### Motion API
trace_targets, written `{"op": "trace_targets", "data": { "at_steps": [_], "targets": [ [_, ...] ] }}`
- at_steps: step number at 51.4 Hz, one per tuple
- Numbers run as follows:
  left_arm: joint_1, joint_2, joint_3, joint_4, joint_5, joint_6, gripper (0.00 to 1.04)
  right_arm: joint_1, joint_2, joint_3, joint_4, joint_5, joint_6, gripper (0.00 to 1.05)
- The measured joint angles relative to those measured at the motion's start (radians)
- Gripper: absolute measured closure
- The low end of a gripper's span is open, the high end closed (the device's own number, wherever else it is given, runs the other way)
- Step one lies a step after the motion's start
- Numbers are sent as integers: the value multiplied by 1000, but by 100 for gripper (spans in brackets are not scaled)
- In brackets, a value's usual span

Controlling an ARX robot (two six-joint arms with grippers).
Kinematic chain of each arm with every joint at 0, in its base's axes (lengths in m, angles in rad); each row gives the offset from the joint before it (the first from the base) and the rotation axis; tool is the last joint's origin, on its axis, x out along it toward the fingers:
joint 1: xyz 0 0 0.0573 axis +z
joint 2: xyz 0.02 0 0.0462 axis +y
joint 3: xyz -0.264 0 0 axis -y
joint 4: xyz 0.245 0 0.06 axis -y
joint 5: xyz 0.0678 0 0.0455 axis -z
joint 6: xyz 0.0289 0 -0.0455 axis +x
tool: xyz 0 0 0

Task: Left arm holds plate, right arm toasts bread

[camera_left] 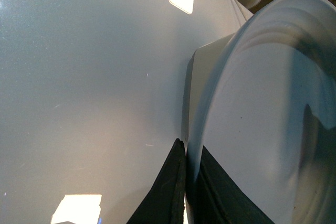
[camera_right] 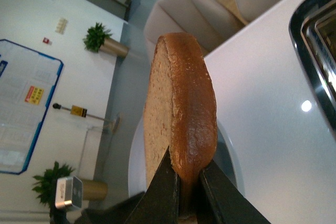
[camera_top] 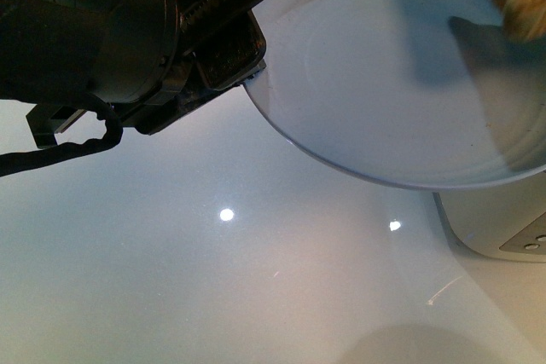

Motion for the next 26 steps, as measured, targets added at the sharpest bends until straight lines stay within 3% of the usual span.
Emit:
{"op": "trace_targets", "data": {
  "at_steps": [13,26],
  "targets": [
    [0,0,0,0,0,-3,102,-112,-11,118,-27,89,-235,102],
    [0,0,0,0,0,-4,102,-70,68,77,43,339,-526,102]
  ]
}}
